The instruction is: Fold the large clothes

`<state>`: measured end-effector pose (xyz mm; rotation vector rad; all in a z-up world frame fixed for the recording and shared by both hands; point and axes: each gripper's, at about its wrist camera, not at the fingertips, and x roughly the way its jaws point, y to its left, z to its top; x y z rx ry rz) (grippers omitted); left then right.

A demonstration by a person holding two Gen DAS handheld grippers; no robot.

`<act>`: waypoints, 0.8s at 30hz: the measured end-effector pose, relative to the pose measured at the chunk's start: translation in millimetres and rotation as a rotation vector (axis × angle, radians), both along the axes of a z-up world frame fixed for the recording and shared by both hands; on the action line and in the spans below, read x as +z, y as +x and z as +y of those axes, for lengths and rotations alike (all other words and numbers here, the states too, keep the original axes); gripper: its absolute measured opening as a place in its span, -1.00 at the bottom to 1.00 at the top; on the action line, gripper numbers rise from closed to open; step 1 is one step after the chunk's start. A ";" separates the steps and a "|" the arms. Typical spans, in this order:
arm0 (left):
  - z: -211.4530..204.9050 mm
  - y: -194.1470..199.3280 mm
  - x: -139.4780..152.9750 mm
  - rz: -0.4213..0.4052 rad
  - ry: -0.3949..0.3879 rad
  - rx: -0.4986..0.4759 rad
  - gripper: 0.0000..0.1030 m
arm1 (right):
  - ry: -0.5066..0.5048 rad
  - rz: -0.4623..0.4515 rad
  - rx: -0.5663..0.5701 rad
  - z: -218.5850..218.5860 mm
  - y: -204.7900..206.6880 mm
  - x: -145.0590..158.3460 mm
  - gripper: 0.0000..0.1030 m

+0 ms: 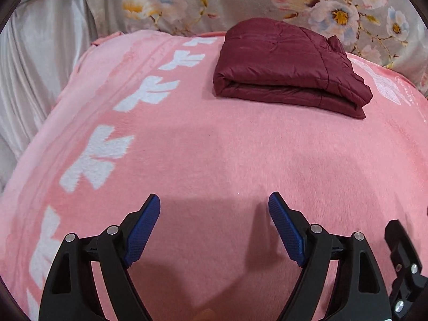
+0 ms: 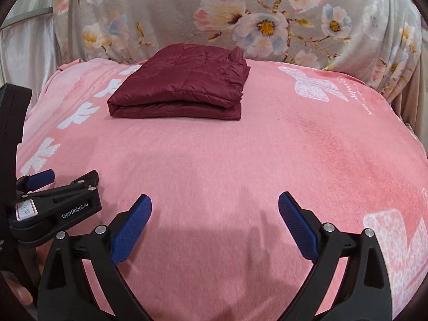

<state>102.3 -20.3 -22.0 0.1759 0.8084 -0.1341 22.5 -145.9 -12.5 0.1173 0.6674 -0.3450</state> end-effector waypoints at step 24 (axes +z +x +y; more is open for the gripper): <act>-12.8 -17.9 2.8 -0.096 0.081 -0.037 0.56 | 0.000 0.013 -0.028 -3.2 -4.7 -4.8 0.81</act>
